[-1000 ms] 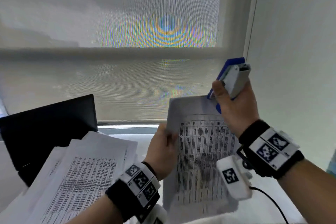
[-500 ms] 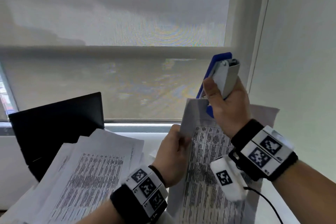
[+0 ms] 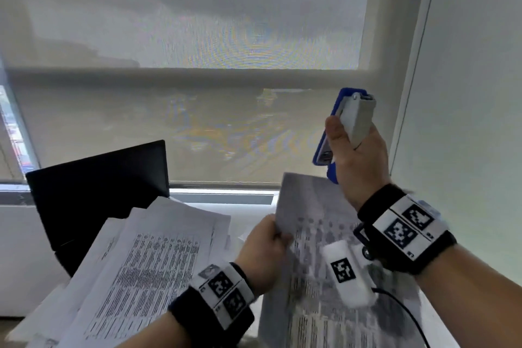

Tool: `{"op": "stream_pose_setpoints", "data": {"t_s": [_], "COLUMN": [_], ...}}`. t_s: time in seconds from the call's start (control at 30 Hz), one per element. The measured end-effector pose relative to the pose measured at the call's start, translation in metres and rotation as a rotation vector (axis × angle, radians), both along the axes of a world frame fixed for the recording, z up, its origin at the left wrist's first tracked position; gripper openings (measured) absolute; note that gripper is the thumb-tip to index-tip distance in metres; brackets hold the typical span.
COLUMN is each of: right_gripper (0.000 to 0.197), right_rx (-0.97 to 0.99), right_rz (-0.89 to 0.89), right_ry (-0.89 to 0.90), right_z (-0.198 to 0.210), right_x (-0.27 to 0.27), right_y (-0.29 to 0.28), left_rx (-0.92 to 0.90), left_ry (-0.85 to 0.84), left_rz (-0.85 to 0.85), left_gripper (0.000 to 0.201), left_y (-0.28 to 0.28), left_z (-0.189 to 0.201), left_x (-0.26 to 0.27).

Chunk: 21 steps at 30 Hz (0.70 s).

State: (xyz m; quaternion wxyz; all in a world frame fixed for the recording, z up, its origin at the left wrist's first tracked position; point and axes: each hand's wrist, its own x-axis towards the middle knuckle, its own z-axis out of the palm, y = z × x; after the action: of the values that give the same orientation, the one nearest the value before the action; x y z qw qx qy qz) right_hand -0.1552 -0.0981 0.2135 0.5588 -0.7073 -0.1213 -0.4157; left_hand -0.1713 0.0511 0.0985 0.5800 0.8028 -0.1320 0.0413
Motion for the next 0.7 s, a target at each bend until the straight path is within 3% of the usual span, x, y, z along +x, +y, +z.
{"op": "stream_pose_setpoints", "data": {"t_s": [0.07, 0.13, 0.23, 0.4, 0.5, 0.57, 0.7], "right_gripper": [0.014, 0.018, 0.027, 0.035, 0.027, 0.021, 0.039], "right_rx": [0.02, -0.032, -0.094, -0.244, -0.318, -0.374, -0.44], "right_rz": [0.01, -0.001, -0.017, -0.102, -0.189, -0.257, -0.396], "right_ry": [0.061, 0.178, 0.406, 0.736, 0.887, 0.967, 1.04], "right_z": [-0.005, -0.019, -0.052, -0.108, -0.131, -0.136, -0.139], "right_x": [0.001, 0.005, 0.009, 0.016, 0.03, 0.039, 0.059], "right_y": [-0.008, -0.02, -0.038, -0.071, -0.101, -0.124, -0.176], "left_rx": [0.054, 0.322, 0.736, 0.976, 1.087, 1.073, 1.028], "left_ry": [0.103, 0.128, 0.176, 0.266, 0.224, 0.099, -0.06], "left_rz": [0.032, 0.1, 0.239, 0.51, 0.594, 0.503, 0.044], "left_gripper": [0.017, 0.037, 0.021, 0.037, 0.052, 0.053, 0.031], "left_y": [0.027, 0.057, 0.112, 0.184, 0.184, 0.161, 0.08], "left_z": [-0.004, 0.004, 0.018, 0.01, -0.005, -0.023, -0.056], "left_x": [0.011, 0.027, 0.048, 0.08, 0.096, 0.108, 0.115]}}
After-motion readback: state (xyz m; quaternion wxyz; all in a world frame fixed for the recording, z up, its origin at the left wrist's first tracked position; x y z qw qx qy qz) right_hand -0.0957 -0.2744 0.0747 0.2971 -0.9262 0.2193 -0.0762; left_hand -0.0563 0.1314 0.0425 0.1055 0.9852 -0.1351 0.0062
